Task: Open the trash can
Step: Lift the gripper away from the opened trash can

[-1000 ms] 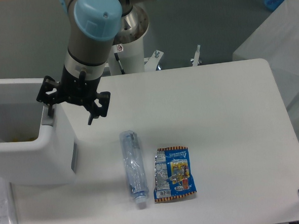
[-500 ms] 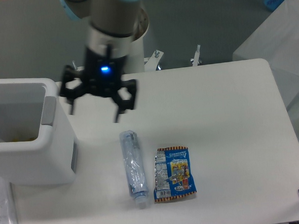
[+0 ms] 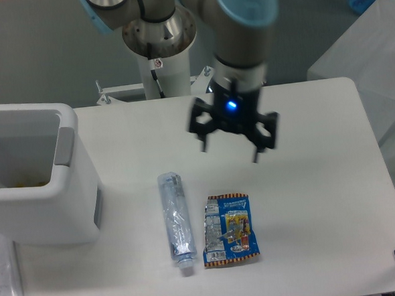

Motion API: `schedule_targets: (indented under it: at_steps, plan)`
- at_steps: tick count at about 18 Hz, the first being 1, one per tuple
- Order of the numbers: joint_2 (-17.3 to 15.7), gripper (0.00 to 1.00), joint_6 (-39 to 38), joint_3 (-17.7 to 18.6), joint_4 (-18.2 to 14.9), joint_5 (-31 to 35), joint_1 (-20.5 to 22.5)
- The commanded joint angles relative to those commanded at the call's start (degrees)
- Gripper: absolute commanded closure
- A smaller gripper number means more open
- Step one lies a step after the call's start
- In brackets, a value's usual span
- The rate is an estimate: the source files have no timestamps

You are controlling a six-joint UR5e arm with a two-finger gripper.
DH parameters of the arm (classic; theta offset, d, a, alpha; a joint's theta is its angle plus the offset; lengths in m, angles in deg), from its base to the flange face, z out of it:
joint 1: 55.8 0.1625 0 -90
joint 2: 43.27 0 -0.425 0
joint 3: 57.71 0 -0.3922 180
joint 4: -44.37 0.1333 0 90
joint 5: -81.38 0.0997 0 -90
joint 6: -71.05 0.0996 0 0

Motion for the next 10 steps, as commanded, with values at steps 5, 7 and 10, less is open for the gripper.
schedule_targets:
  at_steps: [5,7,10]
  plan:
    - [1.7,0.0,17.0,2.0,1.7,2.2,1.9]
    - [2.3,0.0,18.7,1.9,3.5,2.3,1.7]
    - [3.1,0.0,18.7,2.0,5.3,4.0,1.8]
